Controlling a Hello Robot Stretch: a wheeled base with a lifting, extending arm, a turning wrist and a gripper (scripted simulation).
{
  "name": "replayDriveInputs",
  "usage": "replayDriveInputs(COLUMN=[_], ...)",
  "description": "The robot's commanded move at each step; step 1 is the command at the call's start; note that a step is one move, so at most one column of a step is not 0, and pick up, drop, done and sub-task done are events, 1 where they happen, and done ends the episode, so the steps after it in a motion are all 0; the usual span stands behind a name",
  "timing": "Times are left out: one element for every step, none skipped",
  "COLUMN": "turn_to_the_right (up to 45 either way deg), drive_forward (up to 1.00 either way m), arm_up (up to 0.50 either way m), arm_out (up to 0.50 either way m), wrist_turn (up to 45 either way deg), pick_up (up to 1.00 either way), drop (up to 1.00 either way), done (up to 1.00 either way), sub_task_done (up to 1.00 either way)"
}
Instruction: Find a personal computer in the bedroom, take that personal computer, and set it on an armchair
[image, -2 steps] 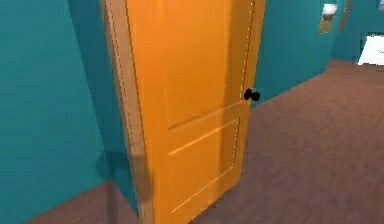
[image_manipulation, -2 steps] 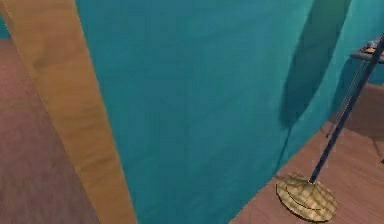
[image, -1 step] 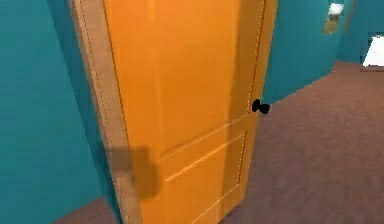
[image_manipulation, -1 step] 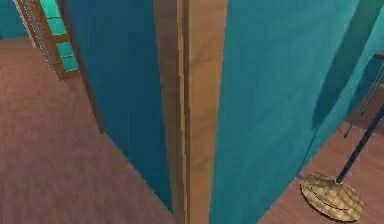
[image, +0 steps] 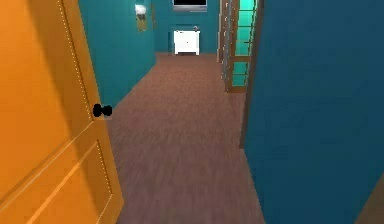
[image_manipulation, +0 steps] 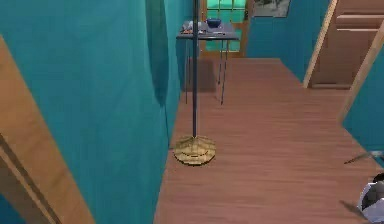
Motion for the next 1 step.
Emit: replayDriveInputs(turn_to_the_right=[0.0], drive_forward=[0.60], arm_up=[0.00], arm_out=[0.00], wrist_turn=[0.0], pick_up=[0.00], drop=[0.00], done=[0.00], sub_task_done=[0.00])
